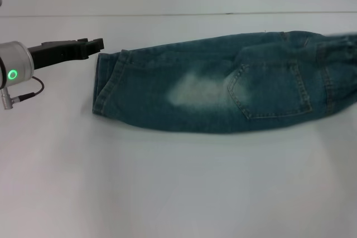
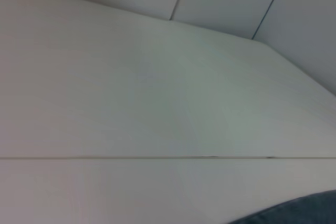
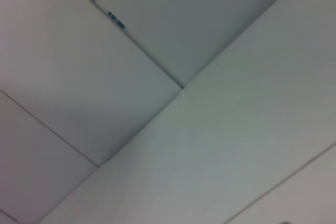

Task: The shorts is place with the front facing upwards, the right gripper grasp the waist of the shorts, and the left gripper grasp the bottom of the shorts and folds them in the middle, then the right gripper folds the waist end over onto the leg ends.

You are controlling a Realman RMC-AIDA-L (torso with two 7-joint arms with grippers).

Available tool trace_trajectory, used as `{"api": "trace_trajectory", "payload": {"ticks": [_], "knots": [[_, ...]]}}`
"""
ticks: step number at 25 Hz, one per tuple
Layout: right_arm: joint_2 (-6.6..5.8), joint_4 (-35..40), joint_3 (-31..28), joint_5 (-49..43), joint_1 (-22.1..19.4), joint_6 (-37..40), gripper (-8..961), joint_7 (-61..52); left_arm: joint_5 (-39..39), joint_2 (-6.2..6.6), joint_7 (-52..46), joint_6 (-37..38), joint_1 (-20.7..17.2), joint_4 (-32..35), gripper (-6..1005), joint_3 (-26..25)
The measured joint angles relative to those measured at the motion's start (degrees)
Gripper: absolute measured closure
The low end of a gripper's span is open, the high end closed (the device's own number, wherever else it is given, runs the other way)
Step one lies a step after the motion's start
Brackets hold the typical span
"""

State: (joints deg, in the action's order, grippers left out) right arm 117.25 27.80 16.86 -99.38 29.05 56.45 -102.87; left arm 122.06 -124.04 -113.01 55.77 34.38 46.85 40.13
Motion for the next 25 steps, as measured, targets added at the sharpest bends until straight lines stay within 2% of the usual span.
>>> {"api": "trace_trajectory", "payload": {"ticks": [4, 7, 10, 15, 21, 25], "knots": [[0.13, 1.65, 0.12, -0.30, -1.11, -0.23, 425, 2.20, -3.73, -0.02, 2.35, 3.08, -1.56, 1.10, 599, 1.13], [0.43, 2.76, 0.88, -0.93, -1.57, -0.55, 304, 4.47, -7.26, -0.04, 5.76, 5.35, -2.60, 0.99, 598, 1.22], [0.12, 2.93, 2.27, -1.81, -2.30, -0.74, 183, 3.90, -11.61, -0.11, 10.26, 8.95, -3.65, 0.54, 567, 1.30], [0.40, 3.24, 2.87, -4.51, -4.03, -1.56, 25, 3.57, -16.62, -0.23, 16.53, 15.88, -4.82, -1.02, 516, 2.13], [0.65, 2.49, 3.81, -5.39, -4.61, -3.27, 27, 3.34, -17.53, -0.33, 17.69, 16.01, -4.55, -3.69, 454, 4.34], [0.71, 1.79, 6.21, -5.43, -4.16, -5.01, 28, 2.33, -17.57, -0.26, 17.76, 15.73, -4.42, -4.06, 309, 5.00]]}}
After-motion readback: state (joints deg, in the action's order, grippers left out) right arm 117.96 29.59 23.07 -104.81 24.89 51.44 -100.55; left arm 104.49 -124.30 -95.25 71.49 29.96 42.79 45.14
